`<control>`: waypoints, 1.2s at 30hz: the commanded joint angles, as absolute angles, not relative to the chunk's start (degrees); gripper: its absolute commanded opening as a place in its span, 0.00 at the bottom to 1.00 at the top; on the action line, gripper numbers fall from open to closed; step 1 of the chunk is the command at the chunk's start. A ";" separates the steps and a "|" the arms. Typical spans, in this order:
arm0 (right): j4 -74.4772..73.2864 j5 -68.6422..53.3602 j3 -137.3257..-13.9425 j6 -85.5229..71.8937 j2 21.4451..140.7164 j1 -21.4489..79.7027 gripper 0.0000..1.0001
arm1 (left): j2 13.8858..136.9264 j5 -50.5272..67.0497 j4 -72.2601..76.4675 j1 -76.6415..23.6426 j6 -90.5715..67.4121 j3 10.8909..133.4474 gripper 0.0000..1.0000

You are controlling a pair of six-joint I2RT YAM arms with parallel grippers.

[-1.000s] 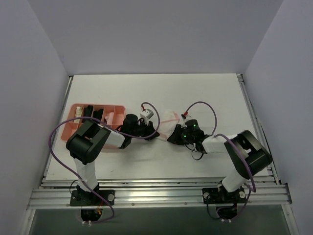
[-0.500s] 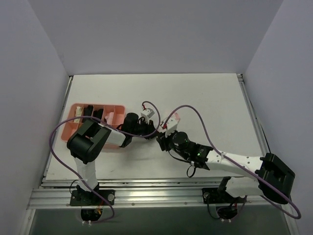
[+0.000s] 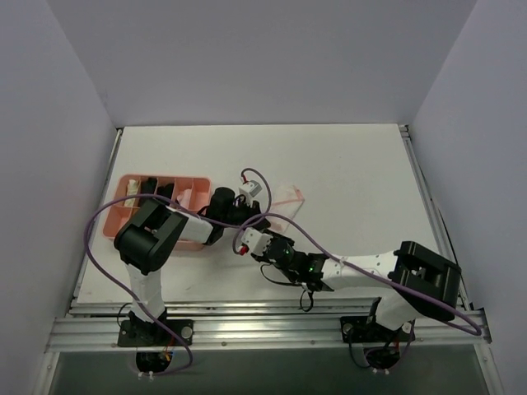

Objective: Roll the underwear

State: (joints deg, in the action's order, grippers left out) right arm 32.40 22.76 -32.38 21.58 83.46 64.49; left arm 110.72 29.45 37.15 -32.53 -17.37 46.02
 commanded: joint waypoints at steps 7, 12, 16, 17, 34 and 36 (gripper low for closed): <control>23.68 17.23 -41.20 30.67 88.24 57.75 0.37 | 114.26 29.71 29.01 -32.43 -16.35 46.84 0.26; 18.65 13.38 -43.68 31.90 90.00 55.73 0.39 | 114.08 29.62 28.13 -32.43 -16.17 47.28 0.26; 16.44 9.85 -44.47 32.78 90.96 54.85 0.39 | 114.78 29.71 28.12 -32.52 -16.43 47.63 0.26; 16.09 9.50 -44.65 32.87 91.58 54.58 0.40 | 114.96 29.79 28.12 -32.43 -16.44 47.64 0.26; 19.16 12.47 -45.62 36.39 98.00 50.54 0.41 | 116.10 31.02 27.25 -32.43 -16.09 48.60 0.26; 19.68 13.88 -45.61 36.74 98.52 50.54 0.41 | 116.19 31.03 26.63 -32.34 -15.91 48.87 0.26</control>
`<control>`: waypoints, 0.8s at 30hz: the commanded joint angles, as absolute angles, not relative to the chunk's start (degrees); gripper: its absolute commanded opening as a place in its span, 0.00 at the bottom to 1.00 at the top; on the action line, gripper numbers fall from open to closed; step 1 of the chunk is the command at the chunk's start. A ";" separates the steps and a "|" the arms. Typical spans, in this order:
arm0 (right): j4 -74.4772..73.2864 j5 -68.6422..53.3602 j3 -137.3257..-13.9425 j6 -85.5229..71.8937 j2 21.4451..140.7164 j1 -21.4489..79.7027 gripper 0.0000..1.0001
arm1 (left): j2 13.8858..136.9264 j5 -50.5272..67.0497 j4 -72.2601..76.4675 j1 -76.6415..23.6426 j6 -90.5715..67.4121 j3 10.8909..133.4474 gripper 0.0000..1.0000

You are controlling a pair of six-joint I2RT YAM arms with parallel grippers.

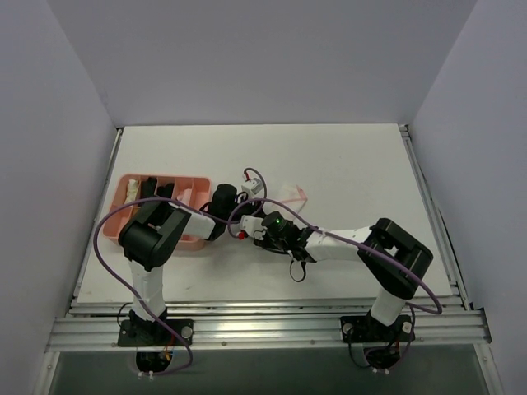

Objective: Roll the underwear

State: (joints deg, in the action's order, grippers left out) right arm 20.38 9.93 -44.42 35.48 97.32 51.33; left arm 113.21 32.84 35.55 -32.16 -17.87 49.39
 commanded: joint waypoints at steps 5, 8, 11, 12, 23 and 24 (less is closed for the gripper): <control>19.95 14.51 -46.14 37.35 98.70 49.84 0.42 | 116.54 31.46 25.49 -32.43 -15.56 49.83 0.26; 17.76 12.40 -47.37 37.18 99.49 48.69 0.43 | 116.63 31.64 24.88 -32.43 -15.47 50.18 0.26; 16.97 9.33 -47.72 36.83 100.19 47.12 0.43 | 116.72 32.08 24.09 -32.43 -15.21 50.89 0.26; 16.88 8.36 -47.81 36.74 100.46 46.76 0.43 | 116.72 32.08 23.73 -32.43 -15.12 50.98 0.26; 15.04 1.59 -48.60 34.98 105.73 44.30 0.27 | 117.25 33.22 21.89 -32.34 -14.77 52.56 0.26; 13.72 1.15 -49.04 34.72 105.73 44.30 0.23 | 117.33 33.48 21.80 -32.17 -14.85 52.65 0.25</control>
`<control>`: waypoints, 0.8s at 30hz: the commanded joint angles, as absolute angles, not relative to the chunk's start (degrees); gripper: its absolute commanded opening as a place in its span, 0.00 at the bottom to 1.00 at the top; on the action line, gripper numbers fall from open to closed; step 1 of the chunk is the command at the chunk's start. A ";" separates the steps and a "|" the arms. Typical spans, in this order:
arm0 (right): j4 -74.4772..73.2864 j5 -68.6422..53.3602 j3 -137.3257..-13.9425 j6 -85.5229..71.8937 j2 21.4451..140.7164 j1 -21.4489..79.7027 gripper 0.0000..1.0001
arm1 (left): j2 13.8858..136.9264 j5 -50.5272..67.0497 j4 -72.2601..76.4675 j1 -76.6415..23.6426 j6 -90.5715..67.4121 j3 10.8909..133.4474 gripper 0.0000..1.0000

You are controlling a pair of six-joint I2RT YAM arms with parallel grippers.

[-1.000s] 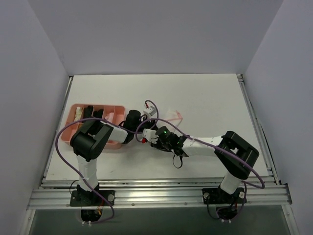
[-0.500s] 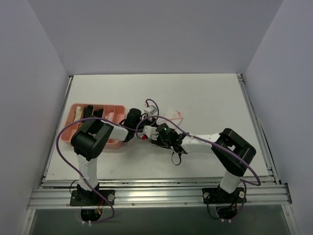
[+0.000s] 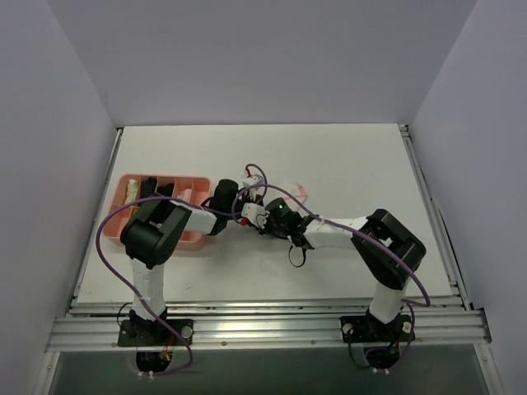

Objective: Roll the underwear

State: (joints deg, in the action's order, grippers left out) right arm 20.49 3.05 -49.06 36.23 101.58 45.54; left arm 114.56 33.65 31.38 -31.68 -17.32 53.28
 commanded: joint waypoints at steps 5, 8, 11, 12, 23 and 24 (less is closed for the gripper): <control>11.08 -2.98 -50.10 33.49 105.55 42.63 0.06 | 116.02 34.45 21.54 -31.20 -15.03 52.91 0.26; 7.66 -5.62 -52.55 32.96 106.87 41.75 0.02 | 114.00 34.37 19.25 -29.80 -15.12 54.05 0.27; 5.11 -9.05 -55.28 32.61 107.58 40.61 0.00 | 111.63 34.72 17.84 -27.78 -16.17 54.40 0.31; 3.36 -9.57 -56.76 32.17 107.75 40.52 0.00 | 111.10 34.80 17.49 -27.08 -16.52 54.58 0.32; -2.11 -11.69 -61.35 28.56 109.78 40.25 0.00 | 107.84 30.32 12.83 -22.33 -21.62 58.18 0.44; -2.02 -11.78 -61.26 28.48 109.69 40.08 0.00 | 107.32 30.41 12.92 -21.80 -22.06 58.18 0.44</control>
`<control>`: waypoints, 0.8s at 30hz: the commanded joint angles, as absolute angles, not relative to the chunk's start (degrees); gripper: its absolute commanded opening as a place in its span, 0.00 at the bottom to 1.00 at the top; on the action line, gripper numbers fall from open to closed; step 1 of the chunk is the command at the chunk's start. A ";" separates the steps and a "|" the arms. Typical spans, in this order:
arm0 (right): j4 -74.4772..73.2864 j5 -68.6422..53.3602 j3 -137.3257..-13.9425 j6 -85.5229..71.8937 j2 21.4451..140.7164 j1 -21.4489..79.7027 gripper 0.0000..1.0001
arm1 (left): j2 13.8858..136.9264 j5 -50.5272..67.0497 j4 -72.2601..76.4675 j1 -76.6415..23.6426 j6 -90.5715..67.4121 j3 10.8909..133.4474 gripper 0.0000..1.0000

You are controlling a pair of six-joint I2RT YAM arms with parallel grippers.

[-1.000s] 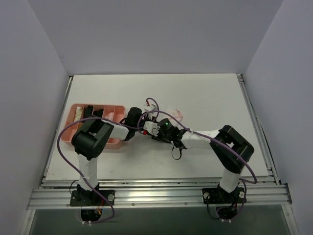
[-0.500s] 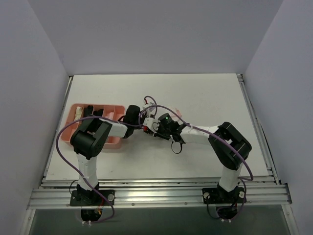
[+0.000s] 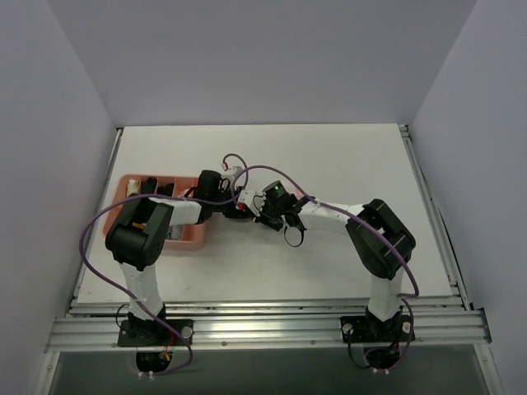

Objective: Roll the underwear

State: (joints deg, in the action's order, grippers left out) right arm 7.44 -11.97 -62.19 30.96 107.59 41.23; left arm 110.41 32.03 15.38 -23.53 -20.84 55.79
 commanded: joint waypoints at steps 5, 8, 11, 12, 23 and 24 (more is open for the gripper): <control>-2.99 -15.37 -62.05 27.43 109.16 38.67 0.00 | 104.16 29.54 15.12 -19.69 -24.69 57.04 0.43; -2.46 -18.71 -62.49 26.28 108.46 37.88 0.00 | 102.22 28.65 12.06 -17.85 -26.01 58.79 0.36; -1.85 -21.26 -62.58 24.26 108.11 37.18 0.00 | 98.89 26.30 12.04 -16.35 -26.63 60.20 0.34; -1.76 -22.31 -62.58 23.13 108.11 37.00 0.00 | 96.70 25.67 12.30 -16.26 -26.63 60.55 0.35; 10.42 -32.69 -55.13 9.68 103.89 33.49 0.00 | 89.90 32.14 18.83 -14.50 -17.77 73.72 0.45; 12.89 -33.04 -53.89 7.84 103.45 33.14 0.00 | 92.17 35.47 16.98 -14.50 -16.01 75.92 0.45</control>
